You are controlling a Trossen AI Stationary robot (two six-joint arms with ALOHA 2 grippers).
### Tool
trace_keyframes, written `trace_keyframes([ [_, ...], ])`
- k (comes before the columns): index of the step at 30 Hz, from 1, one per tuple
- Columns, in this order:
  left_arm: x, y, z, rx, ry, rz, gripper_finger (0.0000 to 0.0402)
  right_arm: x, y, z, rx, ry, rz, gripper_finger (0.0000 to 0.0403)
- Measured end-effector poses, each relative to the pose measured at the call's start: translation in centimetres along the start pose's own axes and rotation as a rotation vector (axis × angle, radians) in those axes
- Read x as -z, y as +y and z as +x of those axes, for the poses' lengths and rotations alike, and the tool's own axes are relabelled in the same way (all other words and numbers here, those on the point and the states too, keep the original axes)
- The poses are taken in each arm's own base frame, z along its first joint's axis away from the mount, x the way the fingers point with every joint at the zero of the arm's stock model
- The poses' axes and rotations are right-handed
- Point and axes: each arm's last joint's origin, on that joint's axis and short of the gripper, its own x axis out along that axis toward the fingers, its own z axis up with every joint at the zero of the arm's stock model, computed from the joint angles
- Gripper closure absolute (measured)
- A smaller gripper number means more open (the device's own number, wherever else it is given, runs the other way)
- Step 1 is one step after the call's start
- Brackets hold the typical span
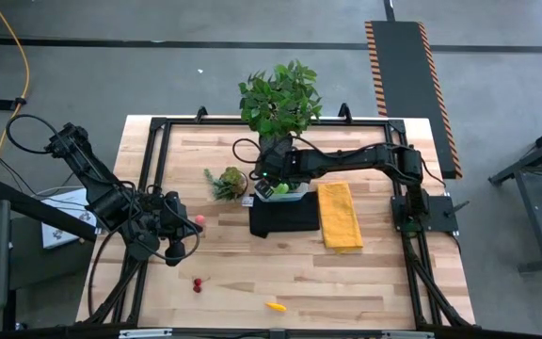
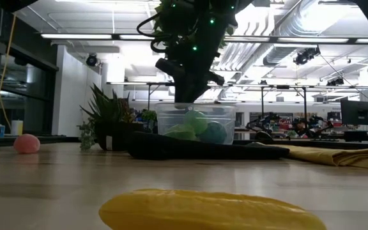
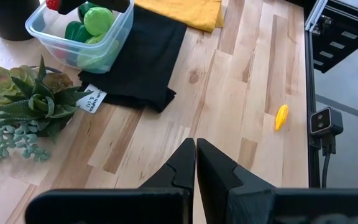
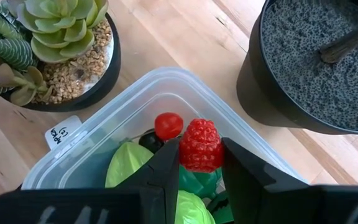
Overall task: Pick and placing Produce into tupperware
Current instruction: Put the raspberry into the transparent bin, then put the peach into the transparent bin
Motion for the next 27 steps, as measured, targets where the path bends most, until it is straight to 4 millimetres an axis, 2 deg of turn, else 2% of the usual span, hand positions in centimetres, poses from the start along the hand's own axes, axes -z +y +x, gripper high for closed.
trace_keyframes([
  [5,0.0,0.0,0.0,0.0,0.0,0.0,0.0396,0.01,0.01,0.0,-0.004,0.002,-0.002,0.0313],
  [13,0.0,0.0,0.0,0.0,0.0,0.0,0.0396,0.01,0.02,0.0,-0.007,0.004,-0.011,0.0281],
  [23,0.0,0.0,0.01,0.0,0.0,0.0,0.0396,0.0,0.03,-0.01,-0.006,0.003,-0.01,0.0279],
  [27,0.0,0.0,0.0,0.0,0.0,-0.001,0.0396,0.37,0.78,-0.33,-0.02,0.0,-0.026,0.0279],
])
